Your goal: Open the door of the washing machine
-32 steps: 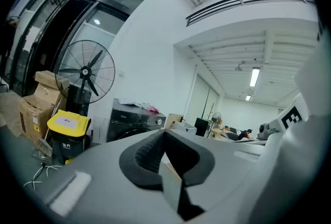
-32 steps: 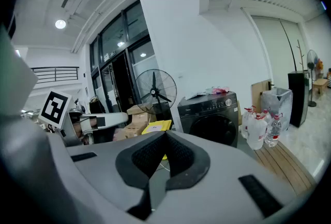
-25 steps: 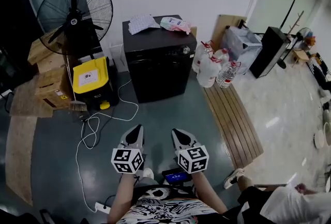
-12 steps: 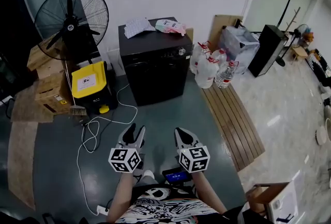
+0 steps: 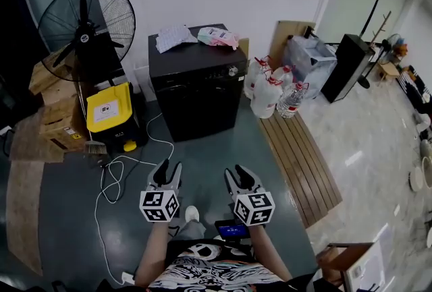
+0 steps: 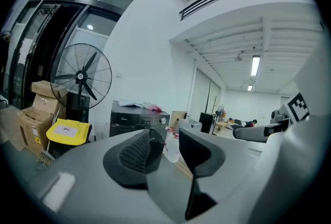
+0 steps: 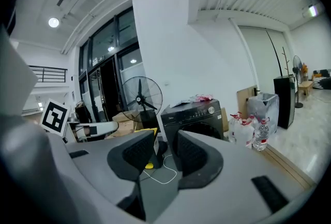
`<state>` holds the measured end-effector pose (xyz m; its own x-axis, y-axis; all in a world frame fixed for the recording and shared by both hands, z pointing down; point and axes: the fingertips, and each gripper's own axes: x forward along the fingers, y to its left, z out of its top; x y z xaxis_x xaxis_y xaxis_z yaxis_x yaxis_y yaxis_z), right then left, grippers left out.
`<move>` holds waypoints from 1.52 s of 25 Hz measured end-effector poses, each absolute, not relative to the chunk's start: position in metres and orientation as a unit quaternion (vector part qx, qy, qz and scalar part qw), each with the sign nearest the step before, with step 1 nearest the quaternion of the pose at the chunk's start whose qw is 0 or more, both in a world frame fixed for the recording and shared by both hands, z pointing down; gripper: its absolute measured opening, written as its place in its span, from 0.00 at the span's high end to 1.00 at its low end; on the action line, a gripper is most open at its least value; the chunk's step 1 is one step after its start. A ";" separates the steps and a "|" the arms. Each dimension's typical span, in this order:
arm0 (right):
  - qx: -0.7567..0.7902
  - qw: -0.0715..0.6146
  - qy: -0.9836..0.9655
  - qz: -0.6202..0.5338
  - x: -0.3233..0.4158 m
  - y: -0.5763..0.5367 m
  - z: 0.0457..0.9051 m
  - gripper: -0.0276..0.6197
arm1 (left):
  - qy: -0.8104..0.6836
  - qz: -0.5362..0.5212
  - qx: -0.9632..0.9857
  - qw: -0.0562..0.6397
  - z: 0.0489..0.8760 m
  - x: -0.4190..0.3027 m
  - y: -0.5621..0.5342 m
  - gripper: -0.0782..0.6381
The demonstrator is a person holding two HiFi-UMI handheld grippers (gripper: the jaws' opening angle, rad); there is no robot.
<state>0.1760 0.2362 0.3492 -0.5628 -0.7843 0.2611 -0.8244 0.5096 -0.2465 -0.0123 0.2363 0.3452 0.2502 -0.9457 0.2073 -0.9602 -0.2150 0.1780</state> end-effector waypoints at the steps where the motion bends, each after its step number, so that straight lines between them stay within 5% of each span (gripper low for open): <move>1: 0.466 0.062 -0.866 0.173 0.176 0.228 0.351 0.73 | -0.612 0.029 0.779 0.137 0.348 -0.014 0.228 0.65; 23: 0.514 0.193 -0.806 0.220 0.054 -0.119 0.495 0.75 | -0.534 0.147 0.806 0.206 0.536 -0.138 -0.099 0.65; 38: 0.530 0.203 -0.776 0.276 0.035 -0.174 0.574 0.76 | -0.499 0.179 0.817 0.229 0.655 -0.146 -0.201 0.64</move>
<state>0.0354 -0.1743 0.5742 -0.3553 -0.7110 0.6069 -0.9345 0.2852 -0.2130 -0.1462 -0.2012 0.6549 0.4384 -0.7319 0.5216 -0.8965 -0.3978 0.1953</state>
